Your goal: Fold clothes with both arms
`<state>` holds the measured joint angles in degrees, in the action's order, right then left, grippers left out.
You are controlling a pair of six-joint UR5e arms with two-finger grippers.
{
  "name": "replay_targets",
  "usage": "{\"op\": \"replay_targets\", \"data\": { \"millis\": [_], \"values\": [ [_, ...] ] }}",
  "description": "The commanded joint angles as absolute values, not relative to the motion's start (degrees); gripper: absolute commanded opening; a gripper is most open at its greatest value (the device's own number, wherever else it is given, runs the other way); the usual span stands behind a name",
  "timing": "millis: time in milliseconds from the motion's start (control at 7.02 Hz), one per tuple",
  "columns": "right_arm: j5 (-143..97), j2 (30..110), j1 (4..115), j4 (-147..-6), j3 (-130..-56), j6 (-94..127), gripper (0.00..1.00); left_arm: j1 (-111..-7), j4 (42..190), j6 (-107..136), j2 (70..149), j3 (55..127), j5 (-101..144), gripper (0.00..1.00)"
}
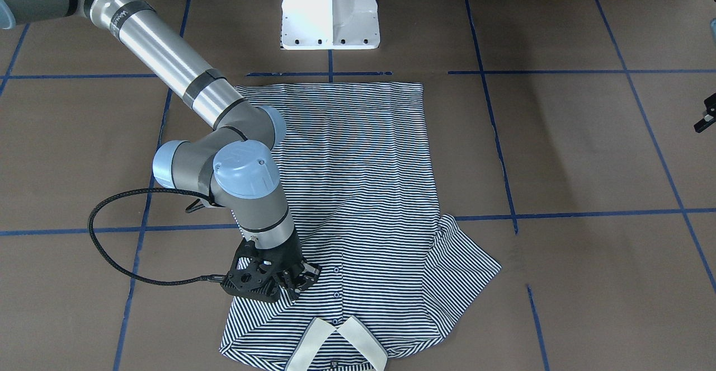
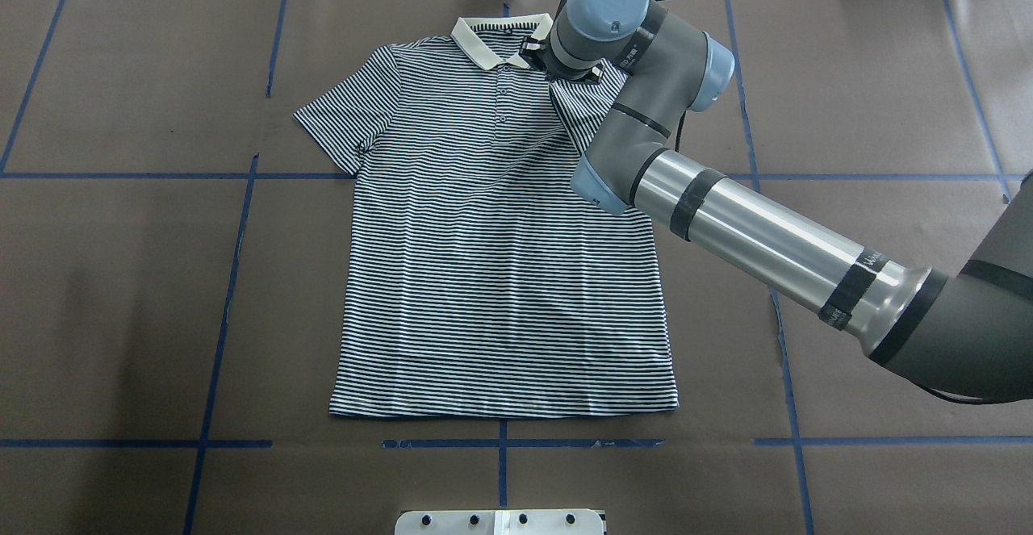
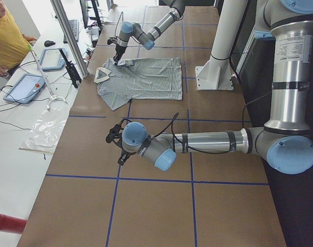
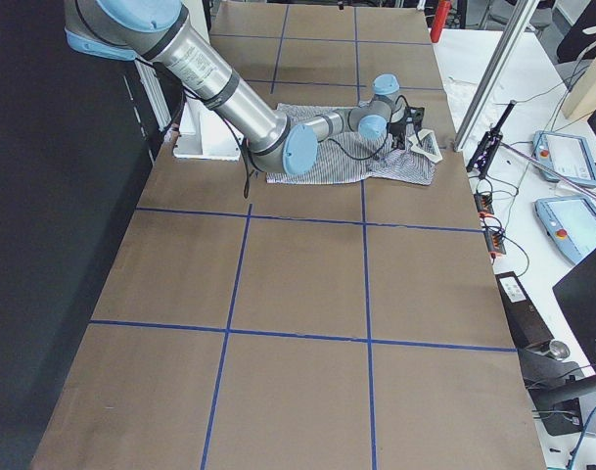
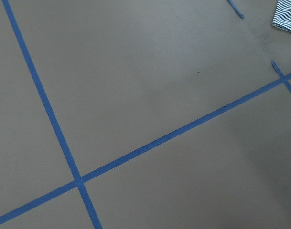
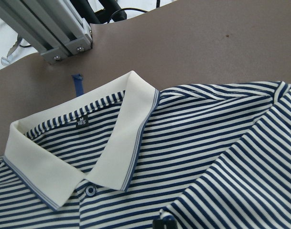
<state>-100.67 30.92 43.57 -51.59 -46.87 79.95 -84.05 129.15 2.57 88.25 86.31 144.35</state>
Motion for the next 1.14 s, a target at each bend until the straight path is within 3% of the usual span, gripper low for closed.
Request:
{"op": "replay_targets", "data": {
  "millis": [0, 285, 712, 997],
  "values": [
    [-100.3, 32.1, 43.2, -51.2, -49.0, 80.0, 1.00, -82.8, 131.8, 11.3, 90.7, 86.1, 144.6, 1.00],
    [-101.0, 40.6, 44.5, -51.2, -63.3, 80.2, 1.00, -74.0, 133.2, 30.7, 101.9, 84.8, 143.6, 0.97],
    [-103.4, 52.1, 47.1, -51.0, -75.4, 79.9, 1.00, -60.7, 133.6, 47.5, 115.2, 78.2, 133.1, 0.91],
    [-107.7, 61.4, 50.2, -50.9, -83.7, 79.7, 1.00, -58.5, 133.7, 48.1, 123.1, 67.3, 130.0, 0.90]
  ]
}}
